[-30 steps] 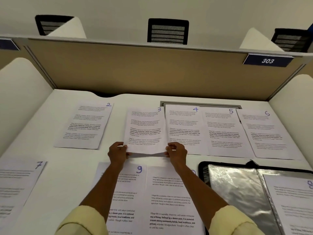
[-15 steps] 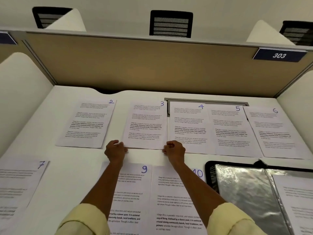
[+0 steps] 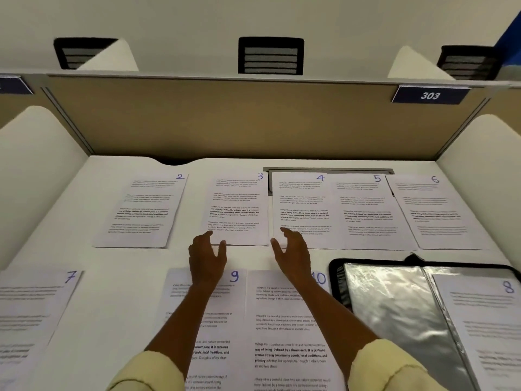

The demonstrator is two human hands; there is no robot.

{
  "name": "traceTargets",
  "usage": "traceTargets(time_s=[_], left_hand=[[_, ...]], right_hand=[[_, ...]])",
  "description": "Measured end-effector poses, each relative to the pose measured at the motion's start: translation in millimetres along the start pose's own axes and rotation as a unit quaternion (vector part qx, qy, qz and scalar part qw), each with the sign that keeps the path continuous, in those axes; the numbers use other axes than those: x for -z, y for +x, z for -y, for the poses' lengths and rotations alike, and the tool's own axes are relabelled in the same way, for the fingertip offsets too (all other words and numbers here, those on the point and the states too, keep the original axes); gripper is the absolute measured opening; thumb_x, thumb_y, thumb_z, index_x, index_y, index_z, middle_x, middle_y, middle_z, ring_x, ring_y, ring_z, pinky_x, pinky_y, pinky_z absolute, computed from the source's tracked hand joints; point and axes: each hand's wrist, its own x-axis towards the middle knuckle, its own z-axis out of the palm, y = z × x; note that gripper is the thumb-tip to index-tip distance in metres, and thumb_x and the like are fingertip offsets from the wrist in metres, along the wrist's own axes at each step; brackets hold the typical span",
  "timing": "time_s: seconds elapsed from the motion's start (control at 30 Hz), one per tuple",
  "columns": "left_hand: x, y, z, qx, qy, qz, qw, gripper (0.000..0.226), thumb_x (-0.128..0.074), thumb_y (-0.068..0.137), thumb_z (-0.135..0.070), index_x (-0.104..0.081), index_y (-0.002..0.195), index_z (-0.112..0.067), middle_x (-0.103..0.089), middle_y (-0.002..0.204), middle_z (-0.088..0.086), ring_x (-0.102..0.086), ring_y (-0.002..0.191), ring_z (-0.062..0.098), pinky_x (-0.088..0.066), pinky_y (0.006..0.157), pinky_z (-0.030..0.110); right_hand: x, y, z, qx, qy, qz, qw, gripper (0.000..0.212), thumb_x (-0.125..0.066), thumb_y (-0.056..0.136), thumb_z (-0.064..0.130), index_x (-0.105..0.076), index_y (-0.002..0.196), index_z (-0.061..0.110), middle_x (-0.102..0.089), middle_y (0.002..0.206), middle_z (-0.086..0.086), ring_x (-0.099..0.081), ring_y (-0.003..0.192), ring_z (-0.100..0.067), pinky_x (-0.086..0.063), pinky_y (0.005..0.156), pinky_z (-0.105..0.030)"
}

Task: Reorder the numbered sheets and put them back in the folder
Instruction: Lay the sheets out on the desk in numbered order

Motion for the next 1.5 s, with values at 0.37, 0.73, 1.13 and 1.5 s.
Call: traceTargets(time_s=[0.37,0.73,1.13,1.5], left_hand=[[-58.6,-69.2,-32.4,-0.203,0.154,0.135,0.958,0.082,-0.025,0.09,-0.069,-0.022,0.156,-0.02,-0.009,0.164,0.009,-0.006,0.151,0.032,-0.011,0.116,0.057],[-90.0,-146.8,-76.4,-0.229,0.168,0.179,0.942,0.085,-0.022,0.087,-0.071,-0.013,0.157,-0.025,0.003,0.165,0.004,0.005,0.151,0.027,-0.003,0.118,0.055],[-113.3,-255.2,-134.9,-0.227,0.199,0.225,0.927,0.085,-0.018,0.089,-0.072,-0.004,0.158,-0.025,0.015,0.164,0.002,0.017,0.15,0.024,0.005,0.119,0.05],[-175.3,-344.2,-184.8,-0.279,0.193,0.297,0.892,0.087,-0.01,0.085,-0.075,0.001,0.158,-0.028,0.023,0.162,-0.003,0.029,0.146,0.018,0.013,0.12,0.047]], right_hand=[[61.7,-45.1,-58.1,0.082,-0.276,-0.023,0.957,0.079,-0.032,0.092,0.071,-0.027,0.158,0.027,-0.019,0.166,-0.012,-0.025,0.15,-0.038,-0.024,0.114,-0.064],[135.5,-96.3,-107.3,0.031,-0.295,-0.027,0.955,0.079,-0.022,0.094,0.076,-0.027,0.158,0.03,-0.017,0.167,-0.009,-0.02,0.152,-0.034,-0.018,0.116,-0.064],[213.4,-156.8,-182.8,-0.045,-0.295,-0.005,0.955,0.091,-0.003,0.086,0.083,-0.024,0.158,0.03,-0.017,0.166,-0.01,-0.025,0.15,-0.039,-0.017,0.115,-0.066],[305.2,-203.7,-261.1,-0.124,-0.283,0.0,0.951,0.105,0.017,0.073,0.086,0.003,0.16,0.028,0.005,0.168,-0.01,-0.006,0.154,-0.036,-0.006,0.12,-0.059]])
